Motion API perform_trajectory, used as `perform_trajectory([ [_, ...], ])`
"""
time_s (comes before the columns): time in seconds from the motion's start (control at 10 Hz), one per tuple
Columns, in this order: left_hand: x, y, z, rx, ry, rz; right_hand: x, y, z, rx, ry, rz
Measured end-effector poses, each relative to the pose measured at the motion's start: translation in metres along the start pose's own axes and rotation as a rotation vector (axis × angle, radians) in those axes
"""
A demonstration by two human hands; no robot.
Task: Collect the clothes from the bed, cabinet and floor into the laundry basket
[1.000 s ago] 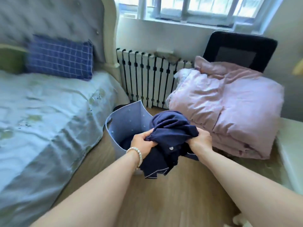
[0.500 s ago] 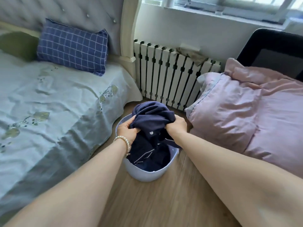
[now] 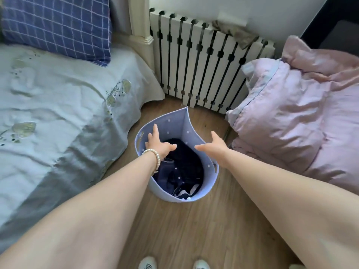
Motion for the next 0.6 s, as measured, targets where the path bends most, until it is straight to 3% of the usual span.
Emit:
perform_trajectory([
  [0.4, 0.031, 0.046, 0.030, 0.031, -0.086, -0.033, 0.027, -0.033, 0.007, 0.066, 0.033, 0.036],
  [0.6, 0.065, 0.101, 0.061, -0.026, -0.126, -0.238, 0.082, -0.061, 0.049, -0.061, 0.202, 0.100],
])
Point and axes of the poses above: each hand's wrist, its own x-axis away from the middle knuckle, its own z-axis out of the back of the hand, y = z × x, the point moved 1 cm from there along -x, towards the middle knuckle, and after that the axes turned 13 degrees about x, right-handed, at the moved point
